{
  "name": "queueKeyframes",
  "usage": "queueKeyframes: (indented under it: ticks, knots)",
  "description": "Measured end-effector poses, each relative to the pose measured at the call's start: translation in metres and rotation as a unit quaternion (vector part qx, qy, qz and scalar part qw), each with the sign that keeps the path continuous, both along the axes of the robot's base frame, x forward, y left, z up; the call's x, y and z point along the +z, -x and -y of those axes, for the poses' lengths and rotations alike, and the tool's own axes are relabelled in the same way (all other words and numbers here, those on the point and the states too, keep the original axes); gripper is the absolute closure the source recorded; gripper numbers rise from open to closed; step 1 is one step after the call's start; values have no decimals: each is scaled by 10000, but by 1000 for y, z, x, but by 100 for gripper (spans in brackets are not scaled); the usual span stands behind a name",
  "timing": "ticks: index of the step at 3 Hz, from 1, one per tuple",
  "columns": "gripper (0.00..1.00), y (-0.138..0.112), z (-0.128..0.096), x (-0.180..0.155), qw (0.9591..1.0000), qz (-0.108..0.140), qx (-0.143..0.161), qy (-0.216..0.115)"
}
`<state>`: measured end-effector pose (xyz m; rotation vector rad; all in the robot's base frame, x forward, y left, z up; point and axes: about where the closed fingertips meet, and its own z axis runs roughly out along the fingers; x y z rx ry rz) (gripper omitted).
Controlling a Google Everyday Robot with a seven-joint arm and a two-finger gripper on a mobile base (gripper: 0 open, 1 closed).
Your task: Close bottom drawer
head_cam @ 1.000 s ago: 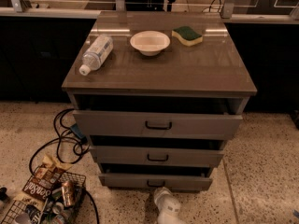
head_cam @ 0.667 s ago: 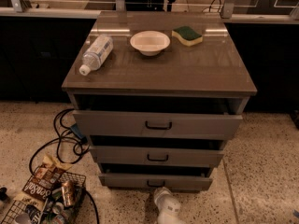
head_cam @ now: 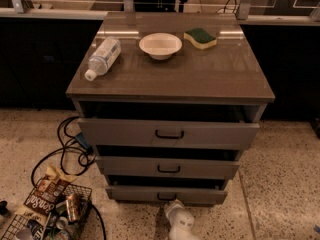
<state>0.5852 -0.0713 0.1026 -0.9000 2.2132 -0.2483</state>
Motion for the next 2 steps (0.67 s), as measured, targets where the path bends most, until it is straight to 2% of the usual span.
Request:
queueKeyframes:
  ticks: [1, 2]
  knots:
    - [0, 4, -2, -1, 10000, -17, -8, -14]
    - [0, 4, -2, -1, 10000, -17, -9, -14]
